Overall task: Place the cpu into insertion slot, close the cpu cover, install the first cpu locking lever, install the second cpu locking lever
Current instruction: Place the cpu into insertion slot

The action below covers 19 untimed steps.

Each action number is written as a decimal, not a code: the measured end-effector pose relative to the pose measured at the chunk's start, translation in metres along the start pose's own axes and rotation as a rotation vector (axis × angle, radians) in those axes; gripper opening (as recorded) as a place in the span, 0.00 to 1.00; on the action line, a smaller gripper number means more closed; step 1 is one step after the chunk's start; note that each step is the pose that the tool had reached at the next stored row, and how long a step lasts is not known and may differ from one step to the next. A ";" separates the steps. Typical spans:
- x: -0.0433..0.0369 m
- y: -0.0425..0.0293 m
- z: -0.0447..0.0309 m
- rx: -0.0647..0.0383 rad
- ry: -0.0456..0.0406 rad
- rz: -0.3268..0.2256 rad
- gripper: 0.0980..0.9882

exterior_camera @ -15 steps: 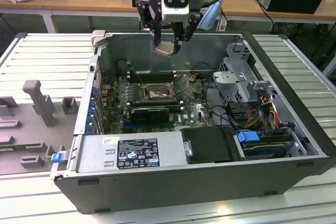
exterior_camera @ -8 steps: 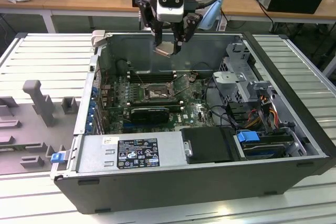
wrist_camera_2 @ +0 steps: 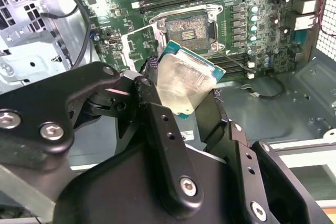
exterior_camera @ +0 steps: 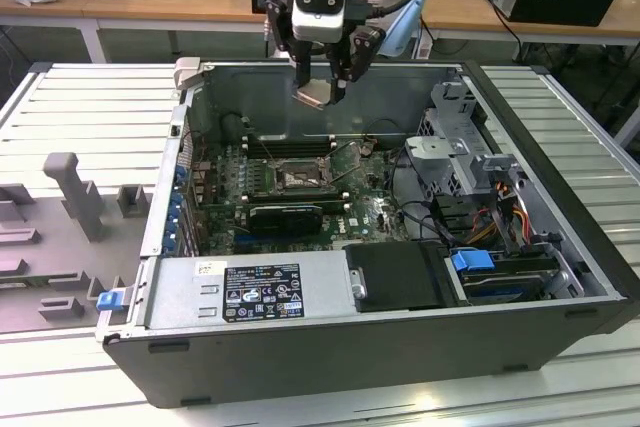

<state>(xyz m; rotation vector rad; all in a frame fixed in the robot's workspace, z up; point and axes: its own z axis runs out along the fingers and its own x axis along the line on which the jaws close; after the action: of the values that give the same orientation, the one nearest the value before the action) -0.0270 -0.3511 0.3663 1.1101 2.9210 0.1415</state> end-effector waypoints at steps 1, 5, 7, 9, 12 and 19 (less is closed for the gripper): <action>0.0000 0.0000 0.0000 0.000 -0.0011 0.012 0.48; 0.0000 0.0000 0.0001 -0.001 -0.0041 0.046 0.48; 0.0000 0.0000 0.0001 -0.001 -0.0050 0.056 0.48; 0.0000 0.0000 0.0001 -0.001 -0.0061 0.068 0.48; 0.0000 0.0000 0.0002 -0.002 -0.0086 0.097 0.48; 0.0000 0.0000 0.0003 -0.003 -0.0132 0.147 0.48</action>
<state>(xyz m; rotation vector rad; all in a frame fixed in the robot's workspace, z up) -0.0270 -0.3512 0.3660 1.3202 2.8251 0.1393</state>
